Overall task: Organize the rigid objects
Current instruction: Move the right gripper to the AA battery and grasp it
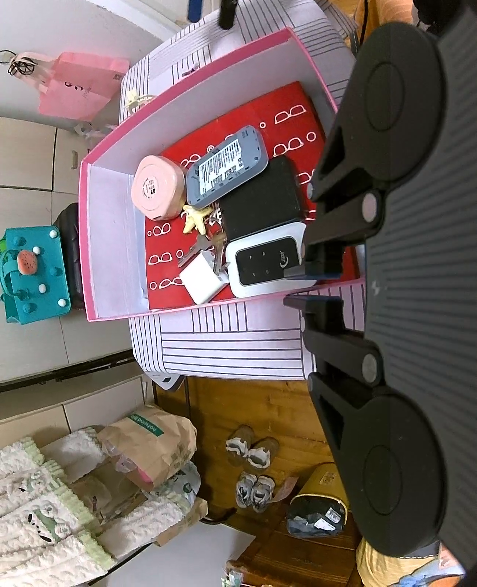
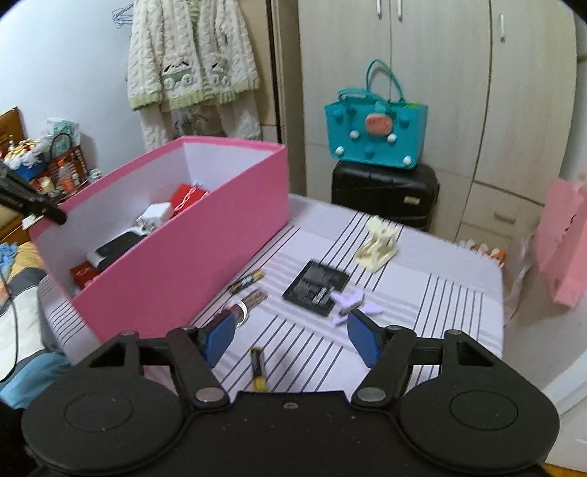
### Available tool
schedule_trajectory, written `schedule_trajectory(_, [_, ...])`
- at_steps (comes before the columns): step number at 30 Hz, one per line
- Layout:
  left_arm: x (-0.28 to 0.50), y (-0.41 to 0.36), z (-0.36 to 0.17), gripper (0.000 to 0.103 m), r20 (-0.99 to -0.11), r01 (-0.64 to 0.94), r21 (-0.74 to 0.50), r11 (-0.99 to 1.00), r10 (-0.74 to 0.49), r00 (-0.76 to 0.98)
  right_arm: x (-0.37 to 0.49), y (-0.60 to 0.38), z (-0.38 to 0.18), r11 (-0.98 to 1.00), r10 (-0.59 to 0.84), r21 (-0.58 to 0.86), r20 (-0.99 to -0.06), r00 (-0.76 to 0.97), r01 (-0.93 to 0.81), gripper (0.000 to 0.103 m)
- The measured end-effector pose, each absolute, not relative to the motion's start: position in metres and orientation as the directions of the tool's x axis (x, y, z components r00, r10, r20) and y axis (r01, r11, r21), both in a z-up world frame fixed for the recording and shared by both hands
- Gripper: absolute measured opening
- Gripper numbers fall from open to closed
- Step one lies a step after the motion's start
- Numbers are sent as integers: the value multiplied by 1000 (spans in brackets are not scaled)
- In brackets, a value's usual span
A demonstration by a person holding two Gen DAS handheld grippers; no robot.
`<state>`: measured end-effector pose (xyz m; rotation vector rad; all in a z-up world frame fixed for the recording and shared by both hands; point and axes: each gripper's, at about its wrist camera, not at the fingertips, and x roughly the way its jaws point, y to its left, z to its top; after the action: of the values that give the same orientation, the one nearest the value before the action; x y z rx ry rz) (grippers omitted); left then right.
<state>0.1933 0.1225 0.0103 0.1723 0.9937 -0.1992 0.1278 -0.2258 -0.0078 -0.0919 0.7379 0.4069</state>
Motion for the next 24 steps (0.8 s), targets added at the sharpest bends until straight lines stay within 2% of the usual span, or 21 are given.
schedule_trajectory(9, [191,123,10,5,-834,215,47,976,-80,546,110,-221,-29,898,368,98,-700,612,-428,64])
schedule_trajectory(13, [190,127,10,5,-831,208,30,978,-91,548,106,-216,-44,895,387,146,-723,572,-421,51])
schedule_trajectory(16, [189,128,11,5,-830,207,30,978,-91,550,107,-205,-56,900,358,101,-727,586,-424,47])
schedule_trajectory(21, [189,127,11,5,-830,208,31,978,-90,550,114,-196,-67,922,290,5,-671,682,-387,48])
schedule_trajectory(23, [189,127,11,5,-830,208,30,978,-92,551,123,-196,-75,924,281,22,-713,642,-381,47])
schedule_trajectory(24, [189,127,11,5,-829,208,30,978,-92,552,123,-198,-75,926,295,45,-705,645,-375,44])
